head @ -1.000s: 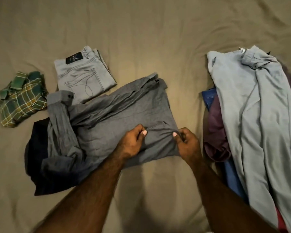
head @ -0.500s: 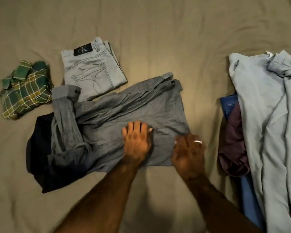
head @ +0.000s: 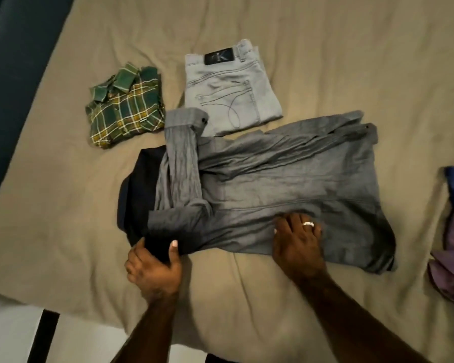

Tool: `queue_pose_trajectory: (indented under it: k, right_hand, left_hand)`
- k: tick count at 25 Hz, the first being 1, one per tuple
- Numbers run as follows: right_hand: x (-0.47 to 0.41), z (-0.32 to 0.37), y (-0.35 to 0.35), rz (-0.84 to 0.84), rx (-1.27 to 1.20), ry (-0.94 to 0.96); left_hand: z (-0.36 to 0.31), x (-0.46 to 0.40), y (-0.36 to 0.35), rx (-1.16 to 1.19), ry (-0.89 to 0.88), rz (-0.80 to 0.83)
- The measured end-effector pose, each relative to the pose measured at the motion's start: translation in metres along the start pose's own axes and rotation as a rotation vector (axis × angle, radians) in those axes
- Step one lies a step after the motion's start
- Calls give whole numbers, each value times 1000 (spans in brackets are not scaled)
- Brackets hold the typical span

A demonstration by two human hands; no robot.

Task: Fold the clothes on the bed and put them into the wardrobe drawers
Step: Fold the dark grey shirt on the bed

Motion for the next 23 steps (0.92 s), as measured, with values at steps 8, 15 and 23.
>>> queue_pose_trajectory:
  k: [8,15,23]
  right_hand:
    - [-25,115,-38,147,-54,133]
    - [19,112,-45,177,-30,29]
    - [35,1,-17,90,109,-261]
  left_hand:
    - [59,-63,1,561,119,314]
    - [123,-109,7,324,108,623]
    - [81,-91,39,-206,-61,112]
Point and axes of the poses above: each hand's wrist, its own x-axis away from the middle knuckle, its own y-axis out of the back of the hand, z = x × y, the point moved 3 cm from there along -x, towards the middle knuckle, and after that the axes turned 6 degrees about -z, right-handed, at the moved point
